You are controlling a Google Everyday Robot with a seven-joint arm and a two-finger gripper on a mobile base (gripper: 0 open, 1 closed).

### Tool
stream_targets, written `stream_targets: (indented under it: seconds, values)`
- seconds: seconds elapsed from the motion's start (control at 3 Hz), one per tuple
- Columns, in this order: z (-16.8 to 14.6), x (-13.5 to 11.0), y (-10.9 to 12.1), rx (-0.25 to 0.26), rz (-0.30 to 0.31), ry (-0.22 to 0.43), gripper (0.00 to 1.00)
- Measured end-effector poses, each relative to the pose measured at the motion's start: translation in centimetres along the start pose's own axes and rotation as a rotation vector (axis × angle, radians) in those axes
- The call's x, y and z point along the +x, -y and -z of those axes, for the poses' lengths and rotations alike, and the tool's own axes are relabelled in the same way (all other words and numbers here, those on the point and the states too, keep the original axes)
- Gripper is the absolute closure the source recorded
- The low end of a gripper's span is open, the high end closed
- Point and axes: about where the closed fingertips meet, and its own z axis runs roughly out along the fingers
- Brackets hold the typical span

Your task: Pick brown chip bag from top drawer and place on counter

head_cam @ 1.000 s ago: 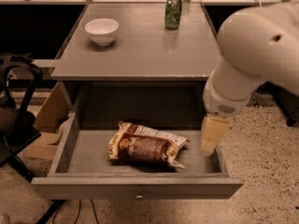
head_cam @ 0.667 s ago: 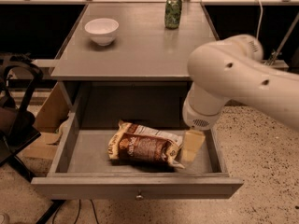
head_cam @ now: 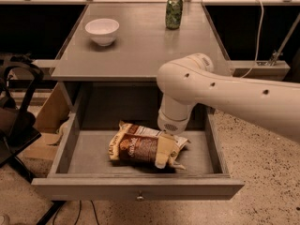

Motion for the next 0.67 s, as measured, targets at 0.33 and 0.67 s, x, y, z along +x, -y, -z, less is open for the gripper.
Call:
stream_targets:
  seconds: [0.33, 0.67]
  values:
    - [-3.0, -2.0, -0.2, -0.039, -0.046, 0.015, 0.00]
    - [-5.3, -3.7, 0.0, -0.068, -0.072, 0.023, 0.13]
